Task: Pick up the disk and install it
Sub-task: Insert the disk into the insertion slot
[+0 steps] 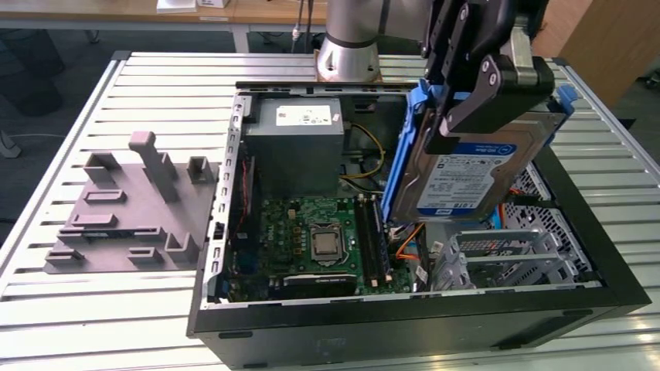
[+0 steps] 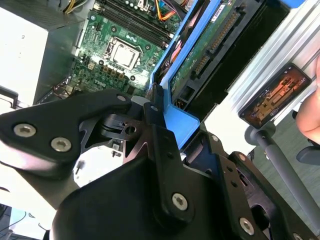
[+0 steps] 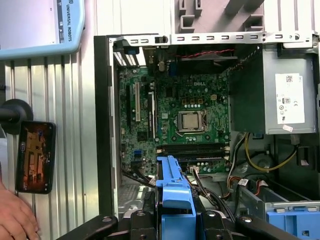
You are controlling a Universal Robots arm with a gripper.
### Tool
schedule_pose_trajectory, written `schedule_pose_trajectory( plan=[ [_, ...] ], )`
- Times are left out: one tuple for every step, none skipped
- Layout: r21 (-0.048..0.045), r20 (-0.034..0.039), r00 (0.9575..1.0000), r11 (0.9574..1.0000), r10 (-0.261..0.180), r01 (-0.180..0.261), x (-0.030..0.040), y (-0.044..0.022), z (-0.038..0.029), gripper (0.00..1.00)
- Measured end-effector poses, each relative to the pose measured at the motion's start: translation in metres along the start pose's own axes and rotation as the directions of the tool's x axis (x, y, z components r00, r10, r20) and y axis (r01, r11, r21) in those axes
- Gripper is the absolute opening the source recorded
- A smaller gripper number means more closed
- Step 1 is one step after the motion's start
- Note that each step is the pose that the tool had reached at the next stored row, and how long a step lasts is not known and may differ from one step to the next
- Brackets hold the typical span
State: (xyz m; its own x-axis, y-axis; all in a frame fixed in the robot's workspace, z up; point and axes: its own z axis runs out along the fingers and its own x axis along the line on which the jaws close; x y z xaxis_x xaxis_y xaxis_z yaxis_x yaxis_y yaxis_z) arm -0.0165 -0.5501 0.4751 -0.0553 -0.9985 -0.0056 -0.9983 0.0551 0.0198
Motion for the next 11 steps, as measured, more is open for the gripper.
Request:
schedule_pose_trajectory(
  plan=[
    [0.0000,-0.0001,1.0000,1.0000,0.000,0.000,0.0008,-0.0002,0.0001,0.37],
    [0.0000,-0.0002,1.0000,1.0000,0.000,0.000,0.0015,-0.0004,0.0003,0.37],
    [0.0000,-0.0002,1.0000,1.0000,0.000,0.000,0.0020,-0.0008,0.0005,0.37],
    [0.0000,0.0000,1.0000,1.0000,0.000,0.000,0.0022,-0.0013,0.0007,0.37],
    [0.0000,-0.0001,1.0000,1.0000,0.000,0.000,0.0022,-0.0023,0.0008,0.37],
    [0.0000,-0.0002,1.0000,1.0000,0.000,0.000,0.0022,-0.0037,0.0008,0.37],
    [0.0000,-0.0002,1.0000,1.0000,0.000,0.000,0.0021,-0.0054,0.0009,0.37],
    [0.0000,-0.0002,1.0000,1.0000,0.000,0.000,0.0021,-0.0069,0.0010,0.37],
    [-0.0001,-0.0002,1.0000,1.0000,0.000,0.000,0.0021,-0.0080,0.0011,0.37],
    [0.0000,-0.0001,1.0000,1.0000,0.000,0.000,0.0020,-0.0091,0.0013,0.37],
    [0.0000,0.0001,1.0000,1.0000,0.000,0.000,0.0022,-0.0096,0.0017,0.37]
  ],
)
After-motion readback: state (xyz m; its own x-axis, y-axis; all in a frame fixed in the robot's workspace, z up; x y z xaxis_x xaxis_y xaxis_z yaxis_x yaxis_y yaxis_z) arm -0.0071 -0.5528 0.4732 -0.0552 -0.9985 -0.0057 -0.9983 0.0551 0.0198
